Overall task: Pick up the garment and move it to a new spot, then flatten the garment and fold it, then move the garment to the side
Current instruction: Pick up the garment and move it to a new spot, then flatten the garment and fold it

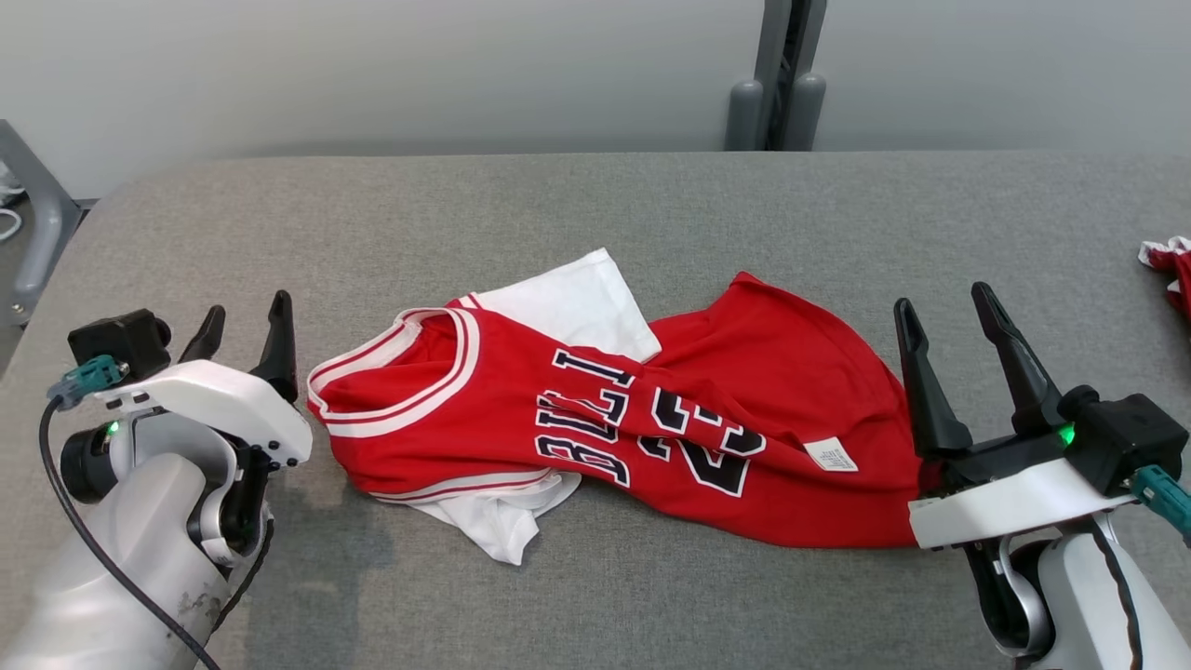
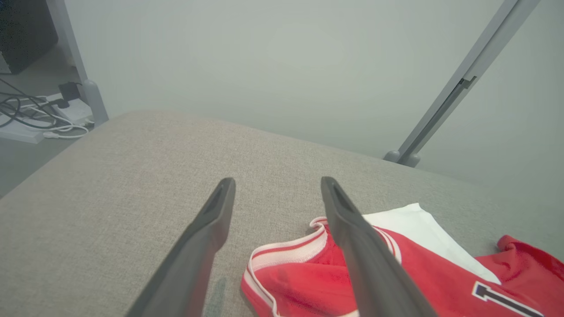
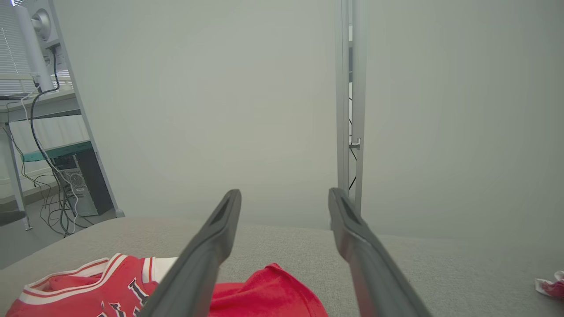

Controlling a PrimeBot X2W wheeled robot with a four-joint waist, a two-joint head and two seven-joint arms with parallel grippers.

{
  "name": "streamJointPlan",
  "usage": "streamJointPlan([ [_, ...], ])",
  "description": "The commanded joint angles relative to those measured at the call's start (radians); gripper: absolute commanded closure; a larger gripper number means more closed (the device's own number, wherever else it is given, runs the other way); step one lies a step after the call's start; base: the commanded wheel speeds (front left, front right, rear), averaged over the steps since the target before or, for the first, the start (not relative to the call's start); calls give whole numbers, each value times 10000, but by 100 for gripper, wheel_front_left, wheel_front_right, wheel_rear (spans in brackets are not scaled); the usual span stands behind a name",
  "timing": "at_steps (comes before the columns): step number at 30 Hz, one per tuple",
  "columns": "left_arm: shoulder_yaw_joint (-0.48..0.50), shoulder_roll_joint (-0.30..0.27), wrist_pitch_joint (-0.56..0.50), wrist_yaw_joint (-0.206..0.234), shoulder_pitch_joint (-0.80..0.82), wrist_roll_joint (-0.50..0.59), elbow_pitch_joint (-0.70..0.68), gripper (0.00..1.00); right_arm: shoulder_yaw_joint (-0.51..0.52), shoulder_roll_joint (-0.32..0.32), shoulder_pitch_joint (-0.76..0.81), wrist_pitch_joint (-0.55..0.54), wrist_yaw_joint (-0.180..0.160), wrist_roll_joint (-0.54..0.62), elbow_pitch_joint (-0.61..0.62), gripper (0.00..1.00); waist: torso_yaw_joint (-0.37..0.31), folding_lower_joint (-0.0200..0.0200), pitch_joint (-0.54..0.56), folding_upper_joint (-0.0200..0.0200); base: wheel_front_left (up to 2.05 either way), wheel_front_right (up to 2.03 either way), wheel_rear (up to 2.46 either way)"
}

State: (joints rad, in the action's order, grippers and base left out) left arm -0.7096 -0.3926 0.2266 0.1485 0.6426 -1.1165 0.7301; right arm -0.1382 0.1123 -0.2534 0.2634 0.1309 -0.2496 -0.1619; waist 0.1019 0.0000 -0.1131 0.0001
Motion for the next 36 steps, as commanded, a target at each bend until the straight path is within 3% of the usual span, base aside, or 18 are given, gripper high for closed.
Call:
streamJointPlan([
  [1, 4, -31, 143, -83, 51, 134, -131, 0, -21, 68, 141, 26, -3, -64, 5, 0, 74, 0, 103, -1, 0, 0, 0],
  [5, 462, -198, 378, -72, -309, 939, -947, 0, -90, 150, 239, 26, -3, -98, 52, 0, 213, 0, 330, -1, 0, 0, 0],
  [7, 1269, -252, 384, 157, -712, 1775, -1827, 0, -67, 171, 362, 28, -3, -106, 81, 0, 294, 0, 454, -1, 0, 0, 0],
  [12, 3033, 227, 384, 465, -2679, 3648, -3934, 0, -41, 225, 625, 26, -3, -125, 188, 0, 443, 0, 715, -1, 0, 0, 0],
  [17, 4038, 964, 384, 217, -4469, 5201, -5285, 0, -106, 203, 918, 28, -3, -97, 293, 0, 594, 0, 913, -1, 0, 0, 0],
  [23, 4969, 2061, 386, -288, -5829, 6524, -5875, 0, -229, 82, 1155, 28, -3, -110, 248, 0, 742, 0, 1052, -1, 0, 0, 0],
  [31, 5574, 2880, 386, -1227, -5930, 7581, -5668, 0, -414, 284, 925, 26, -3, -166, 90, 0, 1106, 0, 759, -1, 0, 0, 0],
  [36, 5710, 3239, 387, -1580, -5656, 7928, -5502, 0, -731, 717, 267, 26, -3, -253, -442, 0, 1557, 0, 194, -1, 0, 0, 0],
])
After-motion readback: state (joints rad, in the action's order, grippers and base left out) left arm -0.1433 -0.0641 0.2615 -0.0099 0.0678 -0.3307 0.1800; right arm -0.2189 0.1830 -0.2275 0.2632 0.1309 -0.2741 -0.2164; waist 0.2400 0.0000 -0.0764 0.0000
